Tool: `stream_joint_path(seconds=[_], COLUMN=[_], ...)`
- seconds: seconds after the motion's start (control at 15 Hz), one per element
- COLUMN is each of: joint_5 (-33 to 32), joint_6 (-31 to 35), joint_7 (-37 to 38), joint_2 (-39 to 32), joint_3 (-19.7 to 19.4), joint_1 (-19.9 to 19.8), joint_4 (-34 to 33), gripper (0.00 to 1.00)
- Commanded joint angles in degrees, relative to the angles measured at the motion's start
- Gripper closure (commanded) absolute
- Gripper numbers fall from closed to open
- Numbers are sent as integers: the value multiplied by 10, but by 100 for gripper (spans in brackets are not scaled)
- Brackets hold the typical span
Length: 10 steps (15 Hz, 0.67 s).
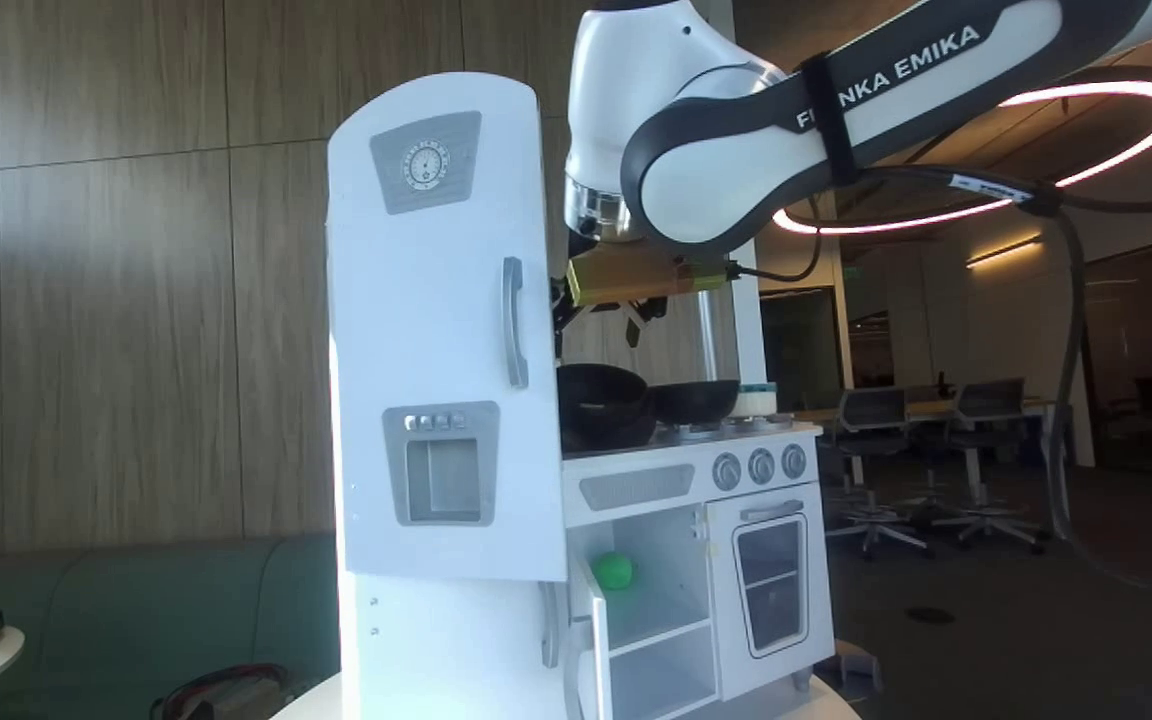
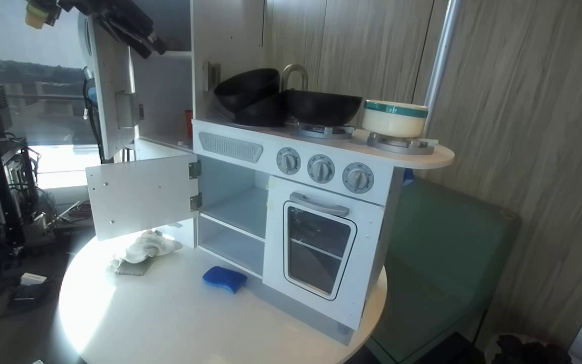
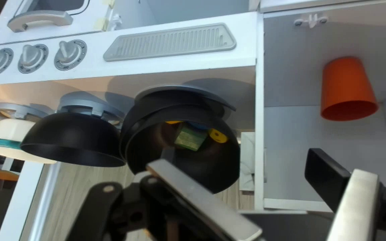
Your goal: Open the top cabinet door, then pour some contents from the left bowl to the right bowl and put the bowl in the top compartment of the top cabinet, then pour the contents from the left bowl into the right bowl
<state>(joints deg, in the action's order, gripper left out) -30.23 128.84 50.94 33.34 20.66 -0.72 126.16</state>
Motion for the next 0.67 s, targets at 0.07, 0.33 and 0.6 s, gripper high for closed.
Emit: stream_joint_path(seconds=[0.07,0.33,0.6], joint_5=[59,76,61], joint_6=[-24,-56,-48], joint_7=[-11,-11,-20], joint_2=[45,38,-8], joint_3=[33,92,133], joint_1=[57,95,90], joint_4=[33,26,-9], gripper=[0,0,0])
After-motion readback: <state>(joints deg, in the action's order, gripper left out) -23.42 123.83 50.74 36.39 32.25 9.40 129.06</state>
